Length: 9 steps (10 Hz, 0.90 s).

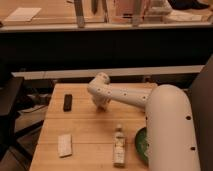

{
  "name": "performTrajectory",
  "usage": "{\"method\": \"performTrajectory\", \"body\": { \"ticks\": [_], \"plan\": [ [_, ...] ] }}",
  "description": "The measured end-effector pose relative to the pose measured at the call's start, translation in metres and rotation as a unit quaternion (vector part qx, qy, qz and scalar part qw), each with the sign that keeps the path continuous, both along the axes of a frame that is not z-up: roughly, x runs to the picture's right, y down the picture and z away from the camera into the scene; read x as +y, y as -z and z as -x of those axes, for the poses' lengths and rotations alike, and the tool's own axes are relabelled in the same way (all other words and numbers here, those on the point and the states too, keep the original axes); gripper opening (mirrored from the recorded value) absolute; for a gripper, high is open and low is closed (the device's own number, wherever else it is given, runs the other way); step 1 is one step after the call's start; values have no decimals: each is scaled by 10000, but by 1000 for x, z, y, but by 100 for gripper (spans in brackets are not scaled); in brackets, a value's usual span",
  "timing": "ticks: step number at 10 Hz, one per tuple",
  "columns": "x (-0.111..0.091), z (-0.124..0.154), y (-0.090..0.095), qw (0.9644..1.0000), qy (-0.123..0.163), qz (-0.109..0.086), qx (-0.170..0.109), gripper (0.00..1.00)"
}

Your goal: Drag the pepper across the table

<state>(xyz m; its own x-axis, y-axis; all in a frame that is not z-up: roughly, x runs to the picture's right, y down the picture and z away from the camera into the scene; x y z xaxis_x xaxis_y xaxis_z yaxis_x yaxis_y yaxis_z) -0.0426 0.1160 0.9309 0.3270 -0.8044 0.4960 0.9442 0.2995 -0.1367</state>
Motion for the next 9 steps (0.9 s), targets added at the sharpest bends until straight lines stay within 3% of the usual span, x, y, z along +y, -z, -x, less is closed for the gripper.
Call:
{"method": "performTrajectory", "body": {
  "ticks": [2,6,9],
  "plan": [
    [6,13,6,9999,109,-13,-55,1],
    [13,15,15,9998,180,-42,-88,1],
    [21,33,25,9994,288,-64,-175,1]
  ]
}}
